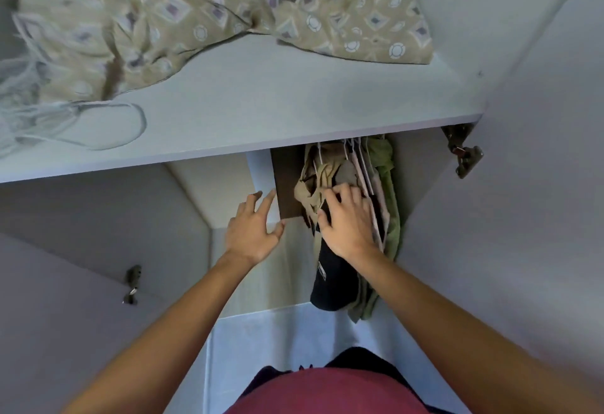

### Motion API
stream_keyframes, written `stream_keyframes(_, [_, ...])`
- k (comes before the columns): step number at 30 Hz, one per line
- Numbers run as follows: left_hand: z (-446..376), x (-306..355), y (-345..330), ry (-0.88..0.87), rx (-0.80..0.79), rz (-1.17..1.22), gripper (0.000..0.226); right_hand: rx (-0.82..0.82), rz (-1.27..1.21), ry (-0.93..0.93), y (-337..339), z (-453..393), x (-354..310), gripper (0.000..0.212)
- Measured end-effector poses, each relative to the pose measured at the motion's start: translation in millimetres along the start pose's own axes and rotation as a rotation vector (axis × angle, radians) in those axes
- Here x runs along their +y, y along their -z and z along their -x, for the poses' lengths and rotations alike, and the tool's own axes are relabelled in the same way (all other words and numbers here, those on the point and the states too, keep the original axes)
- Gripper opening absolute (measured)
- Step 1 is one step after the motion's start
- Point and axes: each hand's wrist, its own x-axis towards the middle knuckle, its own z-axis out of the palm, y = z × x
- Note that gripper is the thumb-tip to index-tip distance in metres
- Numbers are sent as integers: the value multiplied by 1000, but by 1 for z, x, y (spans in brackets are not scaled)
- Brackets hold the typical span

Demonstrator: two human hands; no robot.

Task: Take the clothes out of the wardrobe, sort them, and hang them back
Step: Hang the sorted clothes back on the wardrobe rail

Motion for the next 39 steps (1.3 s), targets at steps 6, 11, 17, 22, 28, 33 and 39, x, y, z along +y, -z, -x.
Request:
stream_keyframes(6, [72,-75,48,161,134,-107,73,-92,-159,209,-8,-1,-107,55])
stream_keyframes(11, [153,-122,81,381,229,-166,74,-177,-322,445,-15,9,-189,56])
stream_keyframes(17, [281,-108,91,711,354,-179,70,-320,-522,814,-8,61,-259,59])
stream_keyframes(22, [398,-75,71,1126,485,-152,61,-435,-647,1130,6,130,-312,56])
stream_keyframes(28, [530,-28,56,1556,624,-189,65,-630,-647,1489,35,246,-367,57])
stream_keyframes(33, [635,-12,43,1802,699,-169,70,-700,-659,1666,54,343,-424,60])
stream_keyframes(39, [761,-28,30,1933,742,-120,69,-719,-657,1764,63,458,-503,61])
